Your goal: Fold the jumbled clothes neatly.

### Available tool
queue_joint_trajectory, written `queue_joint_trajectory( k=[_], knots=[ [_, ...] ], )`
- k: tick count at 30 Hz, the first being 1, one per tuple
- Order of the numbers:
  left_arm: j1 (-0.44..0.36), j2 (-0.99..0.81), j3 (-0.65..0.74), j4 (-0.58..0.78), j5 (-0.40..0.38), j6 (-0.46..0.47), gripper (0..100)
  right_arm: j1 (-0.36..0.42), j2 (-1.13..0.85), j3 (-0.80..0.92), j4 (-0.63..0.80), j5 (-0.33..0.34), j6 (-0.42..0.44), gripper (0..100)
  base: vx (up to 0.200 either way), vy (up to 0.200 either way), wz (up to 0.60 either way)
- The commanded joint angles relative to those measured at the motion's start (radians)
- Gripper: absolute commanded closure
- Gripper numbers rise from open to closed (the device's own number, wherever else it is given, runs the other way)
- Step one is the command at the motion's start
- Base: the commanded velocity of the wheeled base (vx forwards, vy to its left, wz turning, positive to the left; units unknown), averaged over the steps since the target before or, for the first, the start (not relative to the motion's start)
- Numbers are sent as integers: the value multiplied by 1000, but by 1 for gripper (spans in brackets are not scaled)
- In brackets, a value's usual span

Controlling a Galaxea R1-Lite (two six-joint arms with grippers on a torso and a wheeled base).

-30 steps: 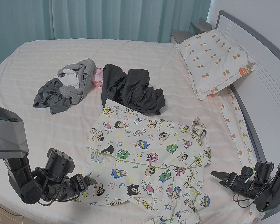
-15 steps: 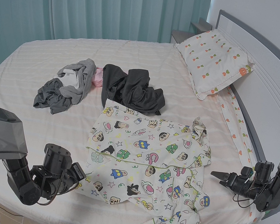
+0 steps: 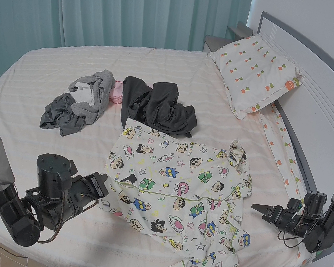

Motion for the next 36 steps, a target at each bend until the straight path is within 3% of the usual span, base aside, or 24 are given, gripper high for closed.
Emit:
queue_joint_trajectory(
  k=[1,6,9,20,26,35,36],
  knots=[
    [-19,-4,49,-72,-12,51,100,0,-3,0,0,1,0,0,0,0,0],
    [-29,-3,98,-184,-14,102,100,0,-3,-2,0,1,0,0,0,0,0],
    [-24,31,149,-270,-9,182,100,0,-3,-2,0,1,0,0,0,0,0],
    [27,5,164,-269,-11,203,100,0,2,8,-26,1,0,0,0,0,0],
    [68,-21,97,-269,-16,218,100,2,2,8,-26,1,0,0,0,0,0],
    [88,132,13,-269,-68,272,100,2,2,8,-26,1,0,0,0,0,0],
    [100,154,-15,-269,-68,271,0,2,4,8,-26,1,0,0,0,0,0]
  ],
)
